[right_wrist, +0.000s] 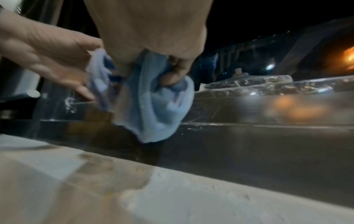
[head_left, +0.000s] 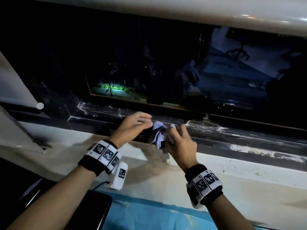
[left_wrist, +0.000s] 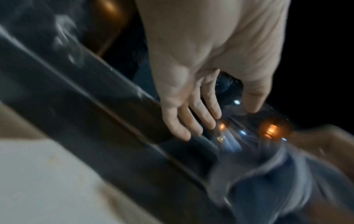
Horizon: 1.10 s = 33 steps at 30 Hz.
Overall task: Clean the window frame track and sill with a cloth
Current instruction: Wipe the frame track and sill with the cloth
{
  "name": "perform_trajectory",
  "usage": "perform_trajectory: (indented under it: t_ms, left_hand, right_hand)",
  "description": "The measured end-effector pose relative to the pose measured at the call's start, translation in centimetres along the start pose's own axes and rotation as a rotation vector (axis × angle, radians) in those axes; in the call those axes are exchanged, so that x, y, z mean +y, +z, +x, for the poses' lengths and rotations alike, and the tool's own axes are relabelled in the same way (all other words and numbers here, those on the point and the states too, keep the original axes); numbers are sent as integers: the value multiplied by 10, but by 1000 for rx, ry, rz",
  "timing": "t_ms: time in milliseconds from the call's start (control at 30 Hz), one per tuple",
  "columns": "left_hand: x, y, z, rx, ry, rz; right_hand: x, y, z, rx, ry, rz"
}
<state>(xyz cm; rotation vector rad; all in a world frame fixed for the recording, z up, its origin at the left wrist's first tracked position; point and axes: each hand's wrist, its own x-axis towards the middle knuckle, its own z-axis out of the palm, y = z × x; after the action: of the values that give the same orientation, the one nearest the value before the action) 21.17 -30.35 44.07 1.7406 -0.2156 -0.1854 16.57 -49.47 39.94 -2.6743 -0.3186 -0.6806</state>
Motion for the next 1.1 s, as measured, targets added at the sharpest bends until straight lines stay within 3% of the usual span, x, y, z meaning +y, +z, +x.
perform_trajectory:
  t_ms: [200, 467, 600, 833, 900, 1000, 1100]
  left_hand:
    - [-15, -74, 17, 210, 162, 328]
    - [-40, -78, 33, 179, 381, 636]
    - [-42, -68, 37, 178, 393, 716]
    - [-35, -56, 37, 146, 443, 751]
    - [-31, -52, 39, 142, 456, 749]
    - [-26, -42, 44, 149, 456, 751]
    - [-23, -25, 50, 133, 459, 751]
  right_hand:
    - [-1, 49, 0, 93, 85, -364]
    - [-91, 101, 20, -18, 120, -359]
    - [-66, 83, 13, -15, 161, -401]
    - [-21, 45, 1, -17, 458, -401]
    - [-30, 46, 10, 62, 342, -306]
    - [-58, 67, 16, 34, 45, -300]
    - [-57, 88, 13, -2, -133, -260]
